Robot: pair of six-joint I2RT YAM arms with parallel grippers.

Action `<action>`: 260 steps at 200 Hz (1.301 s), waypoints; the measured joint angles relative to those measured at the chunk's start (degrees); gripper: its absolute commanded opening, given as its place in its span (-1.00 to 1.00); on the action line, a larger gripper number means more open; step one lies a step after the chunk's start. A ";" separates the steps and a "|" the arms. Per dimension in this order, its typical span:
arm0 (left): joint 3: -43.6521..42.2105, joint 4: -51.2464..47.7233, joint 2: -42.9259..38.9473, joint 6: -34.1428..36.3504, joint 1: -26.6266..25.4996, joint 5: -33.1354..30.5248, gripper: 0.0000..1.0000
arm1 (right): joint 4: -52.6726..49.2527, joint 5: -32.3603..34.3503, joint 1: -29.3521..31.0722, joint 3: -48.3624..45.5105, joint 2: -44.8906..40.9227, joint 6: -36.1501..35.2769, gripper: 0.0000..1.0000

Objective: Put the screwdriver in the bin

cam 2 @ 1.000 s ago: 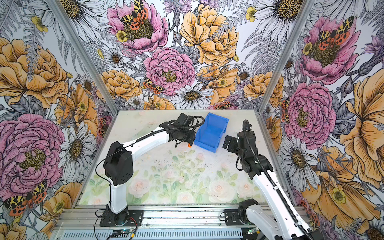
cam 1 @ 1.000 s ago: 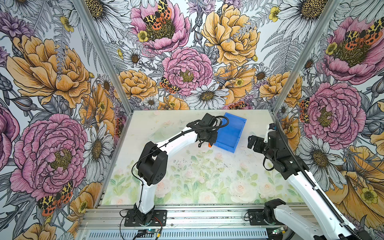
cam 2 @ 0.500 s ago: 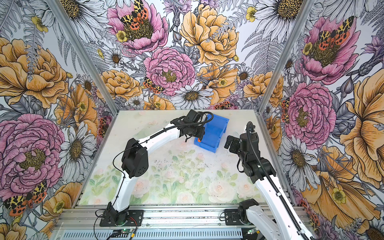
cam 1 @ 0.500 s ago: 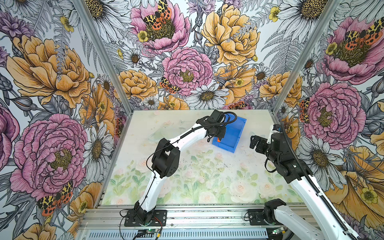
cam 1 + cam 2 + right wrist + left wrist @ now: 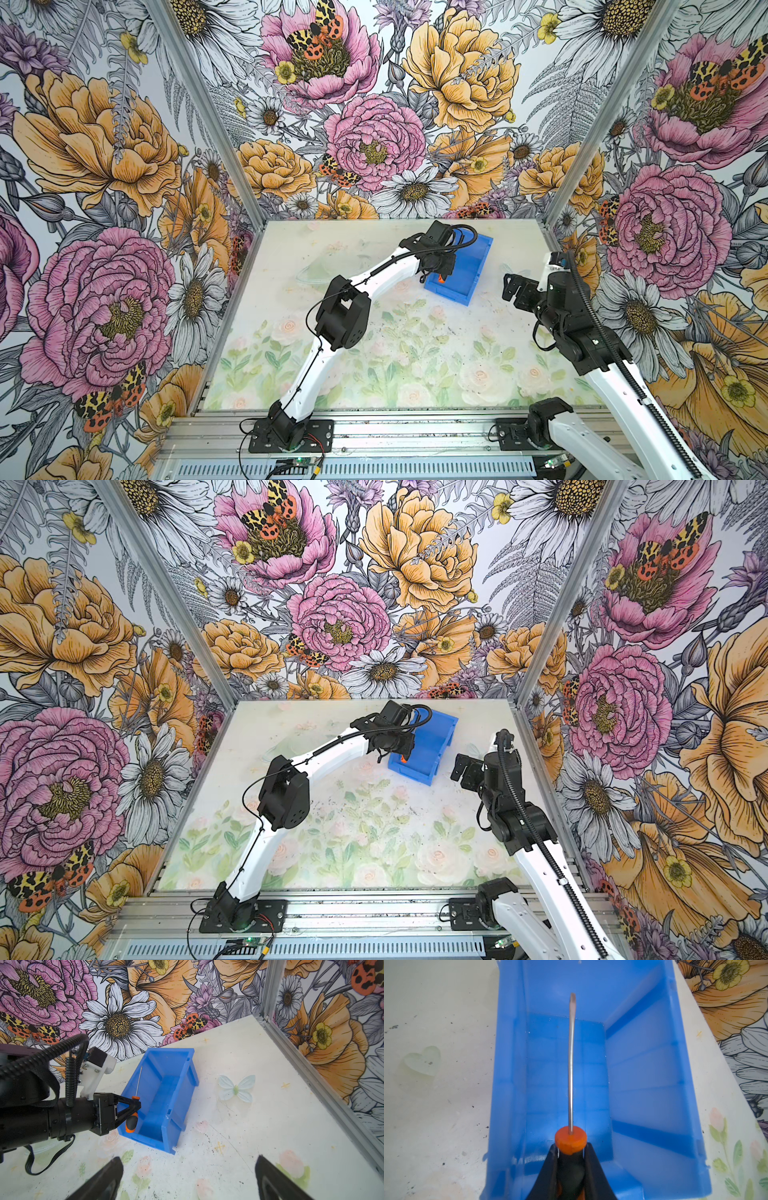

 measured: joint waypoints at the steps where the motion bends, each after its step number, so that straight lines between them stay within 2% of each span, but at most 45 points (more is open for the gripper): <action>1: 0.02 0.00 0.02 0.00 -0.02 0.00 -0.69 | -0.02 -0.02 0.00 0.00 -0.04 -0.04 0.99; 58: 1.42 0.00 0.59 -0.09 -0.37 -0.17 -0.14 | -0.02 -0.07 0.00 -0.76 -2.25 -0.90 0.99; 96: 2.08 0.22 0.59 -0.15 -0.61 -0.15 0.01 | -0.07 0.59 0.00 -0.85 -2.91 -1.42 0.99; 141: 0.31 0.24 -1.25 1.60 -1.01 -0.13 0.25 | -0.02 5.60 0.00 -0.92 -3.76 -1.36 0.99; 175: -8.94 1.97 -10.45 4.44 -1.38 -0.17 0.96 | 0.00 9.11 0.00 -1.79 -3.93 -1.29 0.99; 217: -26.03 8.52 -26.25 4.96 -0.57 -0.39 0.97 | 0.46 13.31 0.00 -4.90 -3.93 -1.64 0.99; 260: -41.81 13.51 -37.35 4.94 4.50 -1.44 0.97 | 4.50 16.31 -0.37 -10.69 -4.74 -4.72 0.99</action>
